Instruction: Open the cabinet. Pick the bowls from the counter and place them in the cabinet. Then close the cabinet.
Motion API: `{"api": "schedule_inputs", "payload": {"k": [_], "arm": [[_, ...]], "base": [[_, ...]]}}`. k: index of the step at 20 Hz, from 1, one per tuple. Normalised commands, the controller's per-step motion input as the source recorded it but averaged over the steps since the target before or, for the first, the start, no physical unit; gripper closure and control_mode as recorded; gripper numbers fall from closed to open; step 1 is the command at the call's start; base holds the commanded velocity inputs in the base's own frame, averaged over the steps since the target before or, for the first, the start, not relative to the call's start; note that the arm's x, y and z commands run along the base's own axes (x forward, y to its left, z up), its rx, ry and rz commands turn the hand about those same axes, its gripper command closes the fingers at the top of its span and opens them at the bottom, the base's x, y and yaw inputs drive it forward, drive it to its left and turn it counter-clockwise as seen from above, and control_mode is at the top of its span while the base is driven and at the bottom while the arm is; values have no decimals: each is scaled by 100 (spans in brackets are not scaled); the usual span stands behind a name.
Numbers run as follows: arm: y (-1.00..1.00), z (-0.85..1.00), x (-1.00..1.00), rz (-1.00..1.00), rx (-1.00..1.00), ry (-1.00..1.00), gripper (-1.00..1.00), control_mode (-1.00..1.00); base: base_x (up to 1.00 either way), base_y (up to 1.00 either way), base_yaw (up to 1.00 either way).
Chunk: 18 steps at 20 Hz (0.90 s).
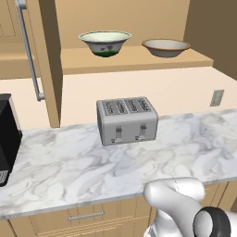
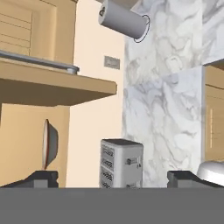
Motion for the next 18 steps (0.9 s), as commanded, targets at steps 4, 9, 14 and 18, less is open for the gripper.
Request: {"api": "schedule_inputs", "payload": {"k": [4, 9, 14, 18], "arm": [[0, -69, -21, 0, 13, -14, -100, -100], [-2, -7, 15, 0, 5, -3, -100, -100], [-16, 0, 40, 0, 6, -1, -100, -100], [-25, 0, 20, 0, 9, 0, -100, -100]], "base": [[0, 0, 0], [0, 0, 0], [0, 0, 0], [0, 0, 0]]}}
